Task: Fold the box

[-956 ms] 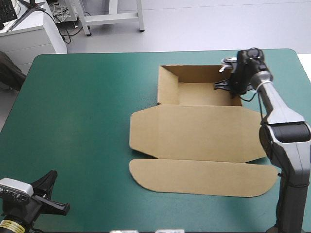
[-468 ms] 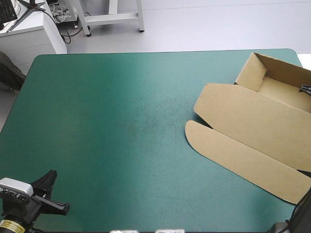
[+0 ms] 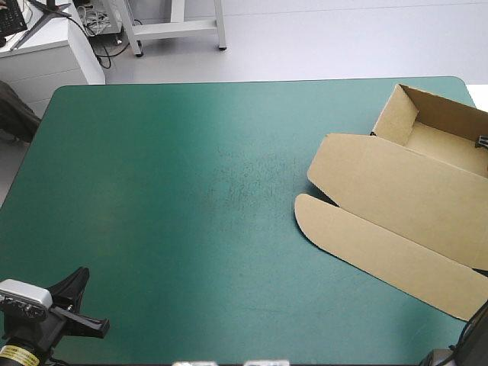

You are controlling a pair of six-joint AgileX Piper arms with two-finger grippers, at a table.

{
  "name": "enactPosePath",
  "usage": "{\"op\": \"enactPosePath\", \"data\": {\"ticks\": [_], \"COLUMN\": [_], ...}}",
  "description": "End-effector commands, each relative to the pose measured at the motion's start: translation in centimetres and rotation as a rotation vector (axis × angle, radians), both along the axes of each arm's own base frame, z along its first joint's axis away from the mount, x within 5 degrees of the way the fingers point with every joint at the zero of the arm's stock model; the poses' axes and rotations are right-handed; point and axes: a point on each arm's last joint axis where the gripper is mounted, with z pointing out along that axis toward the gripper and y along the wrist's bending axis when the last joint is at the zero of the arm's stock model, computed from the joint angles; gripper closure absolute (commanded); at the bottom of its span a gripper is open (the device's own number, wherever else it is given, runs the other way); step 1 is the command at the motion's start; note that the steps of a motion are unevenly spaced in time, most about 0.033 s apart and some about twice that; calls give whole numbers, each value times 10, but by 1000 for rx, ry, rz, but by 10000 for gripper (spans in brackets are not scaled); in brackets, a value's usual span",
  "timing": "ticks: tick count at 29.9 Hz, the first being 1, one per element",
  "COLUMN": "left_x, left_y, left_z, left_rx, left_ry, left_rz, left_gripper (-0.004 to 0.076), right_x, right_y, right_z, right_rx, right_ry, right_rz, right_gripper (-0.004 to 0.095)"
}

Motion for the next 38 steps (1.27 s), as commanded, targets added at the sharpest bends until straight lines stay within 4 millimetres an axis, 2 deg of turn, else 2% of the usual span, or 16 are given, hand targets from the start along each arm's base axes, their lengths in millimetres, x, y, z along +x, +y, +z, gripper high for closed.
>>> {"op": "enactPosePath", "data": {"ticks": [1,3,6,9,11,14,16,20,23,26,31,34,38], "left_x": [1,1,1,1,1,1,1,1,1,1,1,1,1], "left_y": [-2,-2,-2,-2,-2,-2,-2,-2,-2,-2,-2,-2,-2], "left_z": [13,13,13,13,13,13,13,13,13,13,13,13,13], "left_rx": [-30,-30,-30,-30,-30,-30,-30,-30,-30,-30,-30,-30,-30], "left_ry": [-77,-77,-77,-77,-77,-77,-77,-77,-77,-77,-77,-77,-77], "left_rz": [-13,-13,-13,-13,-13,-13,-13,-13,-13,-13,-13,-13,-13], "left_gripper": [734,734,734,734,734,734,734,734,734,734,734,734,734], "right_x": [-15,-20,-31,-43,-54,-75,-88,-122,-150,-175,-213,-238,-268], "right_y": [0,-2,1,11,24,53,72,127,172,209,253,263,263], "right_z": [44,53,79,117,149,196,218,267,294,307,300,287,257], "right_rx": [-103,-143,-212,-248,-251,-234,-225,-244,-244,-221,-176,-175,-193], "right_ry": [-37,-33,-60,-151,-246,-401,-475,-628,-729,-790,-793,-765,-715], "right_rz": [-6,-29,-35,-38,-32,-5,26,132,239,353,538,574,577], "right_gripper": [345,346,346,346,346,358,396,571,730,910,918,918,918]}}
